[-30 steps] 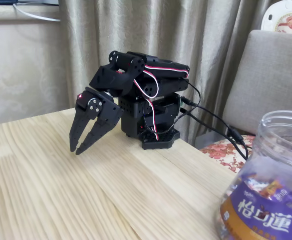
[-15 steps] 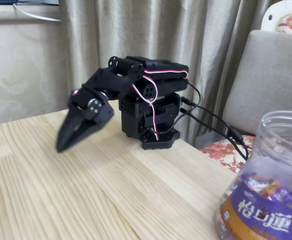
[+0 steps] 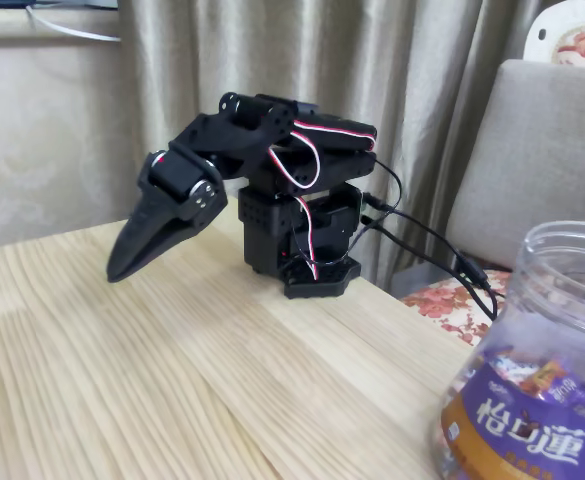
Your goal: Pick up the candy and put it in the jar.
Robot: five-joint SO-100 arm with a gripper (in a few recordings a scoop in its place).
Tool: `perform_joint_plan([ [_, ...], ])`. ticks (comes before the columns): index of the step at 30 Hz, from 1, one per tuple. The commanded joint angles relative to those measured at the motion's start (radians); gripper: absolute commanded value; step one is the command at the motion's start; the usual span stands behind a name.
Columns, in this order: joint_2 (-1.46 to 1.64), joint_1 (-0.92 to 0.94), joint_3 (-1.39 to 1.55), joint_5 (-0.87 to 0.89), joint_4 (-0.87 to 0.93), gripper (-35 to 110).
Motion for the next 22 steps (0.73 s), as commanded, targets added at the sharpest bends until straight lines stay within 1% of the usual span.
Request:
perform_joint_plan([
  [1,-0.089,-0.08,-0.144,0.034,0.074,0],
  [4,-0.253,-0.141,-0.262,0.054,0.098,0],
  [5,-0.327,-0.16,-0.31,0.06,0.101,3],
  [7,-0.459,-0.187,-0.405,0.072,0.106,17],
  [14,-0.785,-0.302,-0.695,0.127,0.098,32],
  [17,-0.917,-0.36,-0.784,0.15,0.095,35],
  [22,-1.103,-0.42,-0.893,0.184,0.041,39],
])
